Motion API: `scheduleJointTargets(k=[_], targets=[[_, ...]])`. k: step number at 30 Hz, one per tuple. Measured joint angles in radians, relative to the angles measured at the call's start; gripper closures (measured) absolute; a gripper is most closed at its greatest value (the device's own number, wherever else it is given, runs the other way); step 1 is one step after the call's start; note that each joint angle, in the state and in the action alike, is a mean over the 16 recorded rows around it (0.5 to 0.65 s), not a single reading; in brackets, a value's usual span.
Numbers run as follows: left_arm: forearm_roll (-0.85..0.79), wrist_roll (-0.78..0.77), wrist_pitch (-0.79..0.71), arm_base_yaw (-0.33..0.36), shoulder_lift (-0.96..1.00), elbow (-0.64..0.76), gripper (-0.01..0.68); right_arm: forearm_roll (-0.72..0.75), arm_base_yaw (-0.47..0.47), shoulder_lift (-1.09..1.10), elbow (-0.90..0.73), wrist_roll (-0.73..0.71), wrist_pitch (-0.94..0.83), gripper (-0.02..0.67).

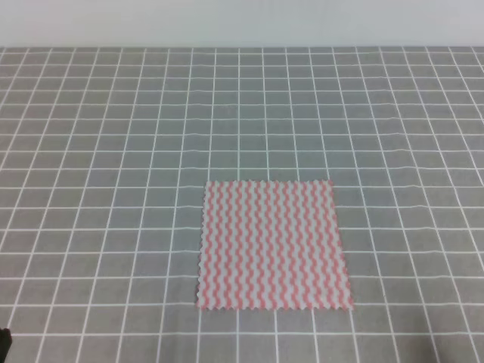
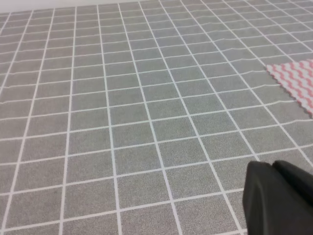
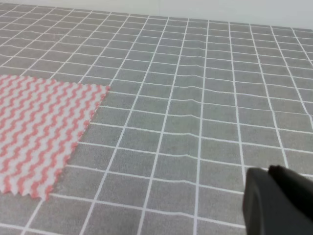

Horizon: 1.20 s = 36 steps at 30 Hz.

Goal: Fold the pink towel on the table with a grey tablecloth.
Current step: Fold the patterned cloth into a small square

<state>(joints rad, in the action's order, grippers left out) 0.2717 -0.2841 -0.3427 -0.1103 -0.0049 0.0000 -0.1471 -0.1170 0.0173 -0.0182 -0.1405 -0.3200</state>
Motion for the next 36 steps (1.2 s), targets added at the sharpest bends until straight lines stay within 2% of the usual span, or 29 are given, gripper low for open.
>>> scheduleJointTargets(k=[31, 36], targets=[[0.004, 0.000, 0.004, 0.000, -0.002, 0.000, 0.677, -0.003, 0.000, 0.002, -0.003, 0.000, 0.016, 0.665], [0.052, 0.003, 0.014, 0.000, -0.002, 0.000, 0.676, -0.072, 0.000, 0.003, -0.003, 0.000, 0.075, 0.665]])
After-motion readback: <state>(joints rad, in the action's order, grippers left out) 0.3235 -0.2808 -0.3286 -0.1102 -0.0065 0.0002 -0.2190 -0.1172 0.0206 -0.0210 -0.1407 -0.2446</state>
